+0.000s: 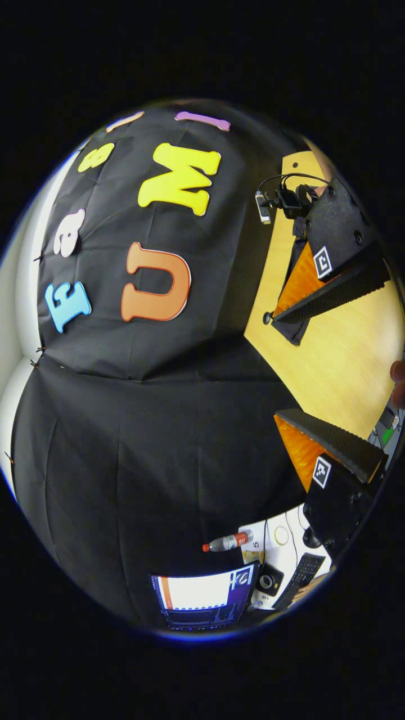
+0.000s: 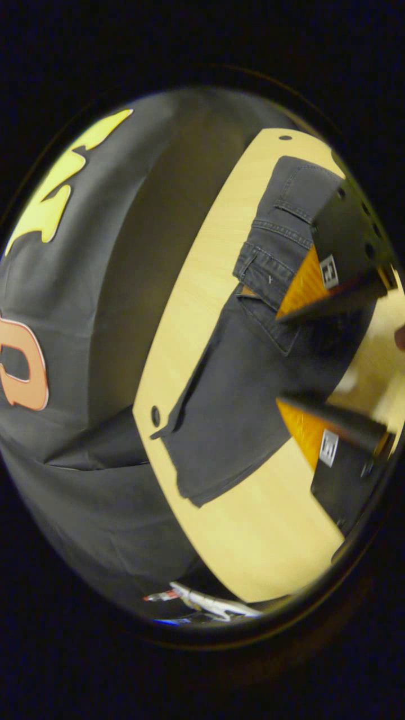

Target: Grasp the waist and the cuffs of the jeans and fold them to make the two legs overlap; first hold the waist and fold one-third of the jeans toward the cuffs, then hold the cuffs and fold the remaining one-third in the same direction to finish folding.

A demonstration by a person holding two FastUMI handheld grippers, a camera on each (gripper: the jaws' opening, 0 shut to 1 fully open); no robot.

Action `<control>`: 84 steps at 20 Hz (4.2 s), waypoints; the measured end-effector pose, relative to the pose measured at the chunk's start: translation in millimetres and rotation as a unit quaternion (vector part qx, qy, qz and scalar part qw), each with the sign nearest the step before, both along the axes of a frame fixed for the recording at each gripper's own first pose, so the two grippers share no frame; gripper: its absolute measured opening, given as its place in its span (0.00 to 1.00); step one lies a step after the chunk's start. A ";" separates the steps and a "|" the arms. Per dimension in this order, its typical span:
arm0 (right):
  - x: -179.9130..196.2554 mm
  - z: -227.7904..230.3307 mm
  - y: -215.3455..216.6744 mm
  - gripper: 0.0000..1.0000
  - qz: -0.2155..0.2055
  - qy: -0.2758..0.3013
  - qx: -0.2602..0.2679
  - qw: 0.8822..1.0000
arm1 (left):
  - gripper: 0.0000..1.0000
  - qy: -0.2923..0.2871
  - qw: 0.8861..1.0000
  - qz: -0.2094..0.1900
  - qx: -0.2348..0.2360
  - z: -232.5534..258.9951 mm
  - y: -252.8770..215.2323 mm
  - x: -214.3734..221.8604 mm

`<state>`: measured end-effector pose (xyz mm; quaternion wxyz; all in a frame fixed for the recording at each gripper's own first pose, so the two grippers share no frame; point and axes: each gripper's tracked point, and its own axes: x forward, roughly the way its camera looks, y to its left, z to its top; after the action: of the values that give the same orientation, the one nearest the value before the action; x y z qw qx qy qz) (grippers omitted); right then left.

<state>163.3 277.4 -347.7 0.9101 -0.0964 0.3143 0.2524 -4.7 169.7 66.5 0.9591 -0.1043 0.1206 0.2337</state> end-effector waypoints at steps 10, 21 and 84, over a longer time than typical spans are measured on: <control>-97.9 189.9 -112.4 0.95 -0.047 -0.091 0.067 0.992 | 0.99 -0.019 0.955 -0.067 -0.290 -149.4 -16.5 122.6; -143.9 247.5 -247.6 0.98 -0.183 -0.109 0.054 0.976 | 0.98 -0.005 0.831 0.041 -0.555 -280.2 10.4 245.2; -238.2 208.8 -475.9 0.95 -0.379 -0.069 0.051 0.922 | 0.57 0.085 0.920 -0.375 -0.071 -247.3 -494.3 298.4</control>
<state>-74.9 -198.5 -138.9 0.9608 0.0593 0.2507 -0.1025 293.7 -324.6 -180.8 0.9528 -0.0995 0.2481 -0.1441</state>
